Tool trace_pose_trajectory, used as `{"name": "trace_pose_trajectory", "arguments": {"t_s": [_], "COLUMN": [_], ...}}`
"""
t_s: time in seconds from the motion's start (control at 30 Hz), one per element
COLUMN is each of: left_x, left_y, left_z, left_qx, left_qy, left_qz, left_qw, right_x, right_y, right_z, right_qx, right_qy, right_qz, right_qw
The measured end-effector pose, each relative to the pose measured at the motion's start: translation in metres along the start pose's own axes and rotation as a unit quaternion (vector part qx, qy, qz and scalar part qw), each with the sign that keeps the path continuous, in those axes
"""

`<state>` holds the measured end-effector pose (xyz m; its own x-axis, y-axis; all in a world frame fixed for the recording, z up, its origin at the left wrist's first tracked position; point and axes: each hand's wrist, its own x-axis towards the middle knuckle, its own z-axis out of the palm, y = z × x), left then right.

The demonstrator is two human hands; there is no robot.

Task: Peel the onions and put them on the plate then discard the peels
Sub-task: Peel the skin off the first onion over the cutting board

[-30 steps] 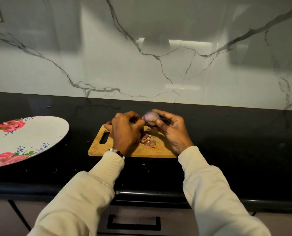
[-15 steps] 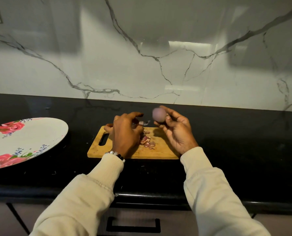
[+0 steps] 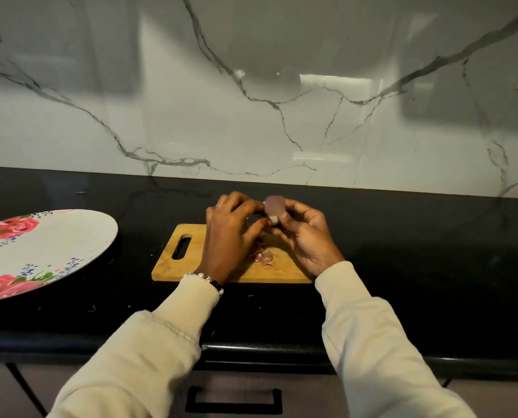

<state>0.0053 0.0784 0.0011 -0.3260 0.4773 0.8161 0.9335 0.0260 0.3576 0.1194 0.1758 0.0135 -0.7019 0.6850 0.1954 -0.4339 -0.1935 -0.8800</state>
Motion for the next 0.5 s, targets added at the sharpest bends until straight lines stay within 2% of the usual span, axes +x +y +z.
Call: {"name": "trace_pose_trajectory", "arguments": {"t_s": [0.3,0.5], "left_x": [-0.0015,-0.0029], "left_y": [-0.0021,-0.0022], "left_z": [-0.002,-0.0023], "left_qx": [-0.049,-0.031], "left_qy": [0.026,0.012], "left_qz": [0.004,0.014], "left_qw": [0.998,0.999], "right_x": [0.0005,-0.0008], "right_y": [0.0022,0.0025], "right_z": [0.0001,0.0017], "right_qx": [-0.023,-0.052], "right_qy": [-0.007,0.004], "right_qz": [-0.003,0.006], "right_qw": [1.0,0.999]}}
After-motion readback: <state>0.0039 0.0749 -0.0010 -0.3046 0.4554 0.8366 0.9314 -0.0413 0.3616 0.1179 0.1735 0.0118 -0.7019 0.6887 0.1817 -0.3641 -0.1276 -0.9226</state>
